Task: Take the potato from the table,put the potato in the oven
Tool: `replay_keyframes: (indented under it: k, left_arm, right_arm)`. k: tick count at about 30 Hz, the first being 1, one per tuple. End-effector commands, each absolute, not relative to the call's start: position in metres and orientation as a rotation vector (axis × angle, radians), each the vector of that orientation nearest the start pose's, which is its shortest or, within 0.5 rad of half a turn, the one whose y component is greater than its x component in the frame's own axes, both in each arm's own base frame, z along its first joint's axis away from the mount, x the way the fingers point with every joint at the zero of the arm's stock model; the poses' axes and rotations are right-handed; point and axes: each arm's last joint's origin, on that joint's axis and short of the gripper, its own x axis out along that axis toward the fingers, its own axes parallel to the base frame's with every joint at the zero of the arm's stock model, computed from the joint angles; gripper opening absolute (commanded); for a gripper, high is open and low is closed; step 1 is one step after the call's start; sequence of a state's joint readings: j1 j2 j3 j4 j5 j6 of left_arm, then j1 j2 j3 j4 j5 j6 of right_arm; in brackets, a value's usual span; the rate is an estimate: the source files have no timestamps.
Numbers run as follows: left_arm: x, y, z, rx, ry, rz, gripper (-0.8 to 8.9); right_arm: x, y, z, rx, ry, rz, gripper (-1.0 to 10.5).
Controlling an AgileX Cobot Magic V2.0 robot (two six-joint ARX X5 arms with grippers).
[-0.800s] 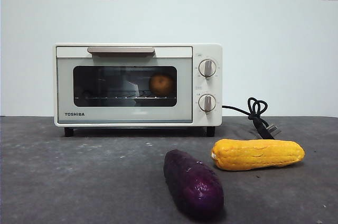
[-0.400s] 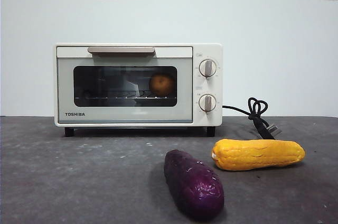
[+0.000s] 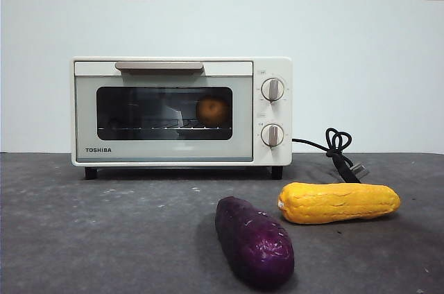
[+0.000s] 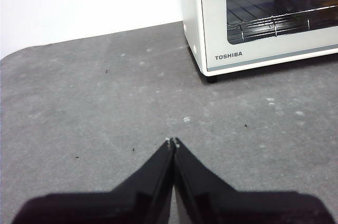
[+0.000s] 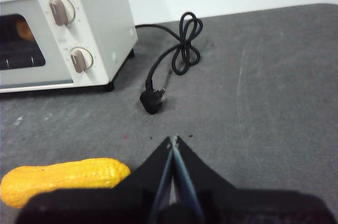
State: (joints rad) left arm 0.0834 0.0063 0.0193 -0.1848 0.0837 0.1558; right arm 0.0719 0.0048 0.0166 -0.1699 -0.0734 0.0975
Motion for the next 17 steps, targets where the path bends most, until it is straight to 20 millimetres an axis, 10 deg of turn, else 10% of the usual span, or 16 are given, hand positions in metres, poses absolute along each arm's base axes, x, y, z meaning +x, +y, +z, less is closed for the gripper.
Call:
replay_keyframes:
  k: [1,17]
  left_arm:
    - [0.0954,0.0059,0.1480,0.133,0.189,-0.010,-0.04]
    - [0.0954,0.0059,0.1480,0.133,0.189,-0.009,-0.04]
  right_arm:
    - [0.0955,0.0089,0.1479,0.137,0.186,0.131,0.0]
    - [0.0955,0.0089,0.1479,0.155,0.187,0.128,0.0]
